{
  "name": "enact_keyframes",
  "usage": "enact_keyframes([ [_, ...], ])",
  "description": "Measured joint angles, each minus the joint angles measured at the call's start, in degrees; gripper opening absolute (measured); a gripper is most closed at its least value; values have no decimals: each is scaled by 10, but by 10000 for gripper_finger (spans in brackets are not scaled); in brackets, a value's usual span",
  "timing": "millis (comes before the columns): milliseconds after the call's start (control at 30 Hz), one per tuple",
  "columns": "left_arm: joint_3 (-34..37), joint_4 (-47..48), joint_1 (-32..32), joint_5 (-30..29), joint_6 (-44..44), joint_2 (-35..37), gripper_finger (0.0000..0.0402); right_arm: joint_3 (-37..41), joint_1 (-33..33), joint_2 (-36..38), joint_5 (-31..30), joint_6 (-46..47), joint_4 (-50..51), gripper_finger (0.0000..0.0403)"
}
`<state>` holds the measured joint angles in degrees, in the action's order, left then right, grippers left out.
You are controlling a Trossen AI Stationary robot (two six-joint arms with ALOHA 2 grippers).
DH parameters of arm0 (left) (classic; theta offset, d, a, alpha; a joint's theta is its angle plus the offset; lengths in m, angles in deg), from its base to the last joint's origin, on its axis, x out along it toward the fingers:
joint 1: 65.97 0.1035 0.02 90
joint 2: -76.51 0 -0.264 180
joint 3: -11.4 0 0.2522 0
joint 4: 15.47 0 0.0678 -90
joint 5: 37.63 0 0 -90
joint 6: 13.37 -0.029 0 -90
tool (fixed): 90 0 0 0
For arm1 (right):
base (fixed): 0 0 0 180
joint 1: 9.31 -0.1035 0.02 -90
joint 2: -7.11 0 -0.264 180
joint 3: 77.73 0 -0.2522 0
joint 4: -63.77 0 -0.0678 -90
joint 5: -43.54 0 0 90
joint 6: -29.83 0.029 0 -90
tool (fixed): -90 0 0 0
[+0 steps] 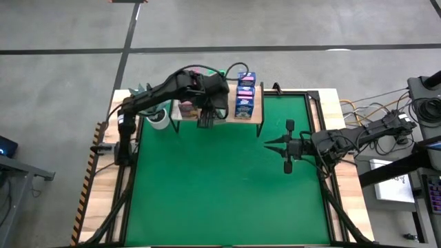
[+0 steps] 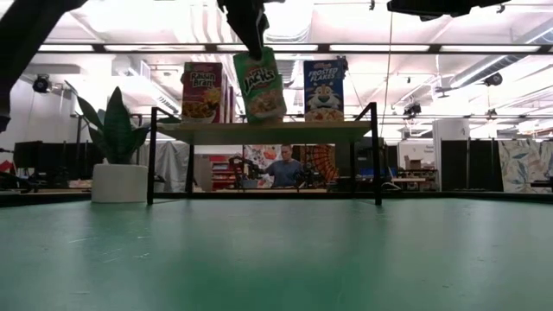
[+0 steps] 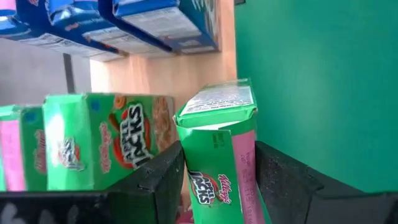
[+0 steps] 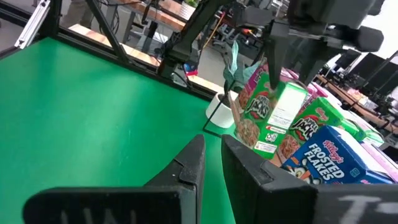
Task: Stack cereal on shelf
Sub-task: Put the green cereal box on the shelf aligned with the other green cereal boxes
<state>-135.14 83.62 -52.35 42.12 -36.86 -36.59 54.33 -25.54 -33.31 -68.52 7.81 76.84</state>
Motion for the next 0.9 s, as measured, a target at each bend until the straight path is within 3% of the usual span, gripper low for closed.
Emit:
enact_keyframes([
  [333,-18,2,6,-39,-35,-19,169,0,0,2,0,-4,0,43],
  [467,-18,-5,8,-87,-35,-19,169,0,0,2,0,-5,0,43],
  [900,-18,-7,9,-52,-25,-19,195,0,0,2,0,-5,0,43],
])
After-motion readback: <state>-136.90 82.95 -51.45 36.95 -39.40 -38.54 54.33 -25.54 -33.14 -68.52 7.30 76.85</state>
